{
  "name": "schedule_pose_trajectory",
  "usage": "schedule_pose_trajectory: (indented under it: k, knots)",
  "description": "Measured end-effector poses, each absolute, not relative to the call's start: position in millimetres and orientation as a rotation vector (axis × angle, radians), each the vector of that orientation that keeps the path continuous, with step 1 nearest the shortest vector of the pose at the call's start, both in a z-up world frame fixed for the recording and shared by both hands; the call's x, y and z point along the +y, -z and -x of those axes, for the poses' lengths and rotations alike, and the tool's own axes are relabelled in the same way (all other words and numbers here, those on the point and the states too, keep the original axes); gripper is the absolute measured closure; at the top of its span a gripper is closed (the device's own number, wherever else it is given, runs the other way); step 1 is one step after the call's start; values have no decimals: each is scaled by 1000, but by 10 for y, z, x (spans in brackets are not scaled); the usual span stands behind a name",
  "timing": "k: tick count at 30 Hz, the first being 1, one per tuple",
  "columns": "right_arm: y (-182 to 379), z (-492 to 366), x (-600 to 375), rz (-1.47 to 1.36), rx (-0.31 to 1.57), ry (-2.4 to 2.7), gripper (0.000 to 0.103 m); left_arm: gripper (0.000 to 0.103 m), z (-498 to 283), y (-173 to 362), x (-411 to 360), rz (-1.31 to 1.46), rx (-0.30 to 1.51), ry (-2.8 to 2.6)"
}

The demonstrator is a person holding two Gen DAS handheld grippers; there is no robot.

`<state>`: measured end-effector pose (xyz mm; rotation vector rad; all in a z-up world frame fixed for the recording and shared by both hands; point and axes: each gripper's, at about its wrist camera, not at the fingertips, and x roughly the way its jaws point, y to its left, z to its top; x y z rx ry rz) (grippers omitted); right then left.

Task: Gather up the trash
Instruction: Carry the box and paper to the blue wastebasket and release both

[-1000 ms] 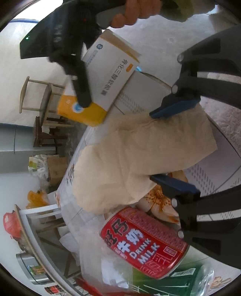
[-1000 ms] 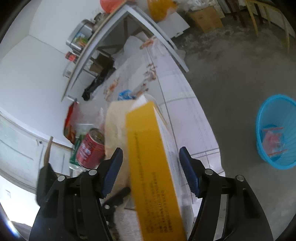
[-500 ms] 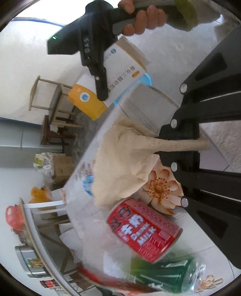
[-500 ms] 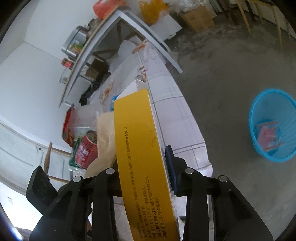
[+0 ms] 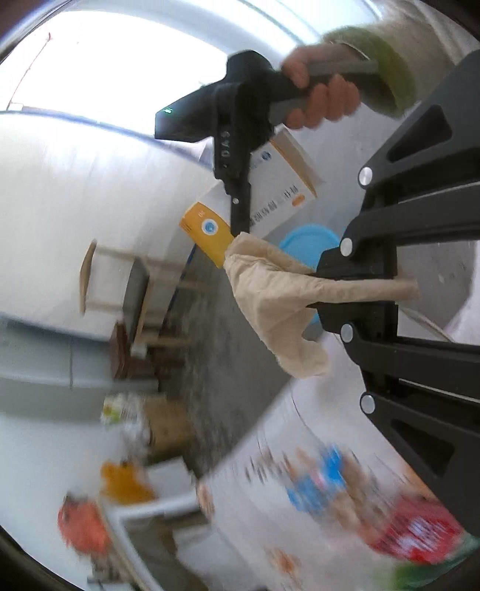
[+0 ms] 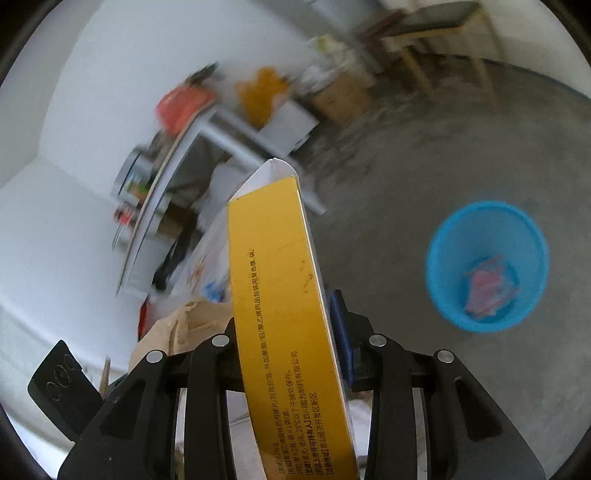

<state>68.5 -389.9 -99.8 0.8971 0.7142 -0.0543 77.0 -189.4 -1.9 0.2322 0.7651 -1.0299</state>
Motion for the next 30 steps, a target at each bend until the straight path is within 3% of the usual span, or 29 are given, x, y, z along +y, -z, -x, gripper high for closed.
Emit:
schedule_pose_trajectory:
  k: [10,17,19,20,22,24,30]
  knots:
    - [1882,-549,-4741,-1080,783,322,69,97,-1283,784,-3287,-298,1103,1152]
    - [2434,-748,-5133,-1149,826,430,67,97,-1464,1507,-3935,-450,1228,1083]
    - [2529,-843,-5254,-1141,845,446,61,94,-1499,1637,-4045,-456,1239,1068]
    - [2574,-904,-5279,-1133,856,453,57,92,-1515,1678,-4095,-456,1236,1056]
    - [2663,-1021,-5354,-1116,876,467,32,70,-1583,1720,-4164,-428,1230,1010]
    - [2745,-1041,-5406,-1097,905,496,31,56,-1650,1694,-4189,-388,1216,969]
    - [2739,-913,-5360,-1080,900,516,29,47,-1688,1441,-4058,-267,1159,994]
